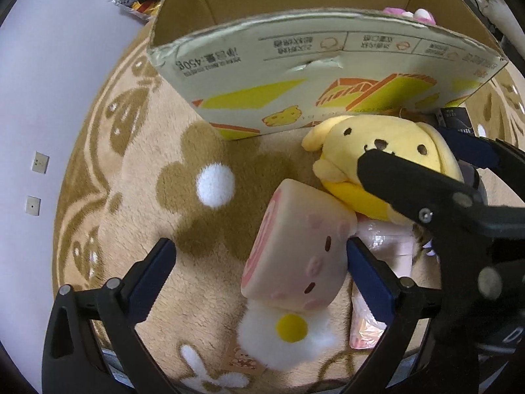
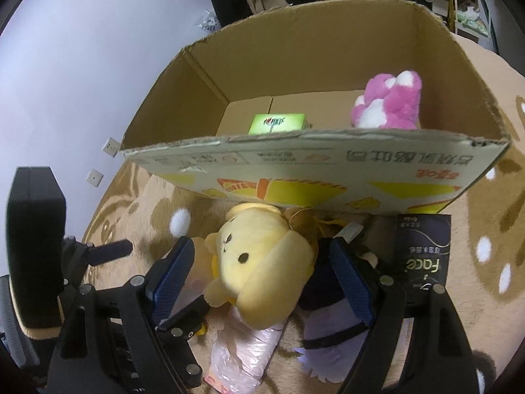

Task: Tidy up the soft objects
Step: 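Grasp pink-white cushion plush with left gripper while right gripper grasps yellow dog plush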

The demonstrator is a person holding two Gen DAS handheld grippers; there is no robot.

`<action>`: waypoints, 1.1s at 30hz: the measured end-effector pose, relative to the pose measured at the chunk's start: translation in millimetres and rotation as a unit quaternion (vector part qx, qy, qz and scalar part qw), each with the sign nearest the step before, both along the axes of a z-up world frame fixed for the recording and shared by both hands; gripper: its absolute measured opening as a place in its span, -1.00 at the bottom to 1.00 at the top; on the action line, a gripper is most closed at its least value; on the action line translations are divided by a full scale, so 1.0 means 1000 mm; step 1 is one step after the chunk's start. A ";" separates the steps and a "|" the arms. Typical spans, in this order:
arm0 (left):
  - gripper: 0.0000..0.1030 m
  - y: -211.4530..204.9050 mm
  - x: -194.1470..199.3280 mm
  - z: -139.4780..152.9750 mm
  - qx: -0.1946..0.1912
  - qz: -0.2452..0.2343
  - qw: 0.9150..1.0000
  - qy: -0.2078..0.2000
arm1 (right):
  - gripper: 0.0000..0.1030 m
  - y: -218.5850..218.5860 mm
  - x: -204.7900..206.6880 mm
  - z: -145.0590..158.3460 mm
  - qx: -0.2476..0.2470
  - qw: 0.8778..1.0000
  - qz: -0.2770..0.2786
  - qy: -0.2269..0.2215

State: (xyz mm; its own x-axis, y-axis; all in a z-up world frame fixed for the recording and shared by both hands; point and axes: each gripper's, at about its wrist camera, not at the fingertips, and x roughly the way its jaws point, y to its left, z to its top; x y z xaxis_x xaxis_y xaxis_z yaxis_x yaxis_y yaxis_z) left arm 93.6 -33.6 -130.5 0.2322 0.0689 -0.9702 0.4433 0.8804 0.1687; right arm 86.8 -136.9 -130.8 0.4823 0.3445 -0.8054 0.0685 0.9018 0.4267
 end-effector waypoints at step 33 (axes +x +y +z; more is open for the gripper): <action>-0.39 0.032 0.012 0.035 -0.070 0.054 0.996 -0.029 | 0.04 0.006 -0.019 0.021 -0.067 0.997 -0.016 -0.040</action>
State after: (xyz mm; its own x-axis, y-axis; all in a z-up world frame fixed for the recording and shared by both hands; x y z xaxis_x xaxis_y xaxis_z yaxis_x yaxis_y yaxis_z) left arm 105.3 -1.9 -95.8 0.2872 -0.0379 -0.9571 0.3370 0.9393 0.0639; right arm 68.3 -131.0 -110.0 0.5563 0.2202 -0.8013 0.0683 0.9489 0.3082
